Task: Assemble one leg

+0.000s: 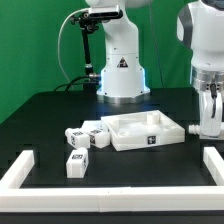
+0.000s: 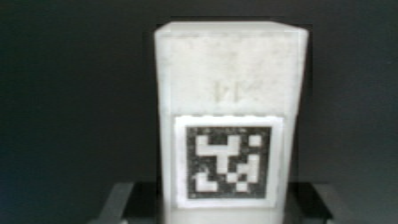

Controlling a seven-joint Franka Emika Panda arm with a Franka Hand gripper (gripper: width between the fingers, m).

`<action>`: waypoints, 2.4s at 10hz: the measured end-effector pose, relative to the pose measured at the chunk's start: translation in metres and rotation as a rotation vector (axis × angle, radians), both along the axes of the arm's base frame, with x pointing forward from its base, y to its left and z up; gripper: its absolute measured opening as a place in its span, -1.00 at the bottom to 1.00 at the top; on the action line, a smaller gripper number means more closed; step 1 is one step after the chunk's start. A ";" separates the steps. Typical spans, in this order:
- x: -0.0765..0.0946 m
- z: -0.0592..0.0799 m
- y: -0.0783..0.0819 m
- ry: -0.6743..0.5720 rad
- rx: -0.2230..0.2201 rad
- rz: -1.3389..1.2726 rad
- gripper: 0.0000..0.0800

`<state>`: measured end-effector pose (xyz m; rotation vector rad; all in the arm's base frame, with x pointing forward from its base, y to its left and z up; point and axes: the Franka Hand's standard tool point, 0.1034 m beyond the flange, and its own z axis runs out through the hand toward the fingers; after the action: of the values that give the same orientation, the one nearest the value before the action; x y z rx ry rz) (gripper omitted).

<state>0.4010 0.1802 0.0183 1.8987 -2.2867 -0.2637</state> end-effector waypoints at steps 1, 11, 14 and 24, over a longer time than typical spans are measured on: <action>0.000 0.000 0.000 0.000 0.000 0.001 -0.29; 0.017 0.058 -0.054 -0.088 0.095 0.165 0.62; 0.017 0.055 -0.052 -0.083 0.092 0.174 0.62; -0.020 0.043 -0.132 -0.057 0.137 0.424 0.62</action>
Offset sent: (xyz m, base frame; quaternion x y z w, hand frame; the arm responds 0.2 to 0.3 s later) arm 0.0000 0.0000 0.0000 0.0000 0.0000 0.0000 1.0000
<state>0.3815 0.0486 0.0612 2.4250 -1.8730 -0.3184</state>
